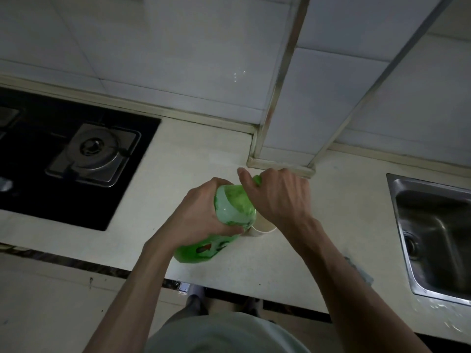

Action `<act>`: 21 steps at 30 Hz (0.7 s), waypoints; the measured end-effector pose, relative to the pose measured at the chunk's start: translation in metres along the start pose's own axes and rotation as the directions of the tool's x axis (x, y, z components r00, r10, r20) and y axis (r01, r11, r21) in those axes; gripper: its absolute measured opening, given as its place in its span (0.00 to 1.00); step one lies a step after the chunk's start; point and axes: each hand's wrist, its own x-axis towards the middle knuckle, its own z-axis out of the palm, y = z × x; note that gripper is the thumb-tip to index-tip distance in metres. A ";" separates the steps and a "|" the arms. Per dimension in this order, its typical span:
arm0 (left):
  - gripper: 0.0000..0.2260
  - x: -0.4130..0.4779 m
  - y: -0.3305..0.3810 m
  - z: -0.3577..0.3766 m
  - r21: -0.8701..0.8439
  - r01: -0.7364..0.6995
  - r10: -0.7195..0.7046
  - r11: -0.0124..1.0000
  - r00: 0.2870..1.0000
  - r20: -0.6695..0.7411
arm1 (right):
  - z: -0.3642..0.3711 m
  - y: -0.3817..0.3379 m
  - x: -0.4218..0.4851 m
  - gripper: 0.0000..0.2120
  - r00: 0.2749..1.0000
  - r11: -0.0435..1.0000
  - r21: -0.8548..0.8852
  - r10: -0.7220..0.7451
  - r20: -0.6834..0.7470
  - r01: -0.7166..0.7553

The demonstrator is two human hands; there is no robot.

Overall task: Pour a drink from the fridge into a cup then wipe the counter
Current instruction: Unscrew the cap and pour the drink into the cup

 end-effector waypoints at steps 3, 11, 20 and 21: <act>0.35 -0.006 -0.001 -0.007 -0.038 -0.024 0.025 0.999 1.000 0.013 | -0.004 -0.010 0.000 0.25 0.997 0.998 0.021 -0.057 -0.051 0.059; 0.41 -0.028 -0.001 -0.010 -0.329 -0.150 0.080 0.932 0.972 -0.219 | -0.052 -0.059 0.008 0.24 0.957 0.971 -0.067 -0.237 -0.170 0.229; 0.41 -0.027 -0.010 -0.001 -0.254 -0.157 0.049 0.954 0.922 -0.385 | -0.076 -0.064 0.017 0.25 0.959 0.968 -0.126 -0.236 -0.159 0.217; 0.41 -0.028 -0.009 -0.001 -0.211 -0.141 0.050 0.967 0.922 -0.385 | -0.076 -0.060 0.018 0.26 0.965 0.971 -0.127 -0.222 -0.141 0.204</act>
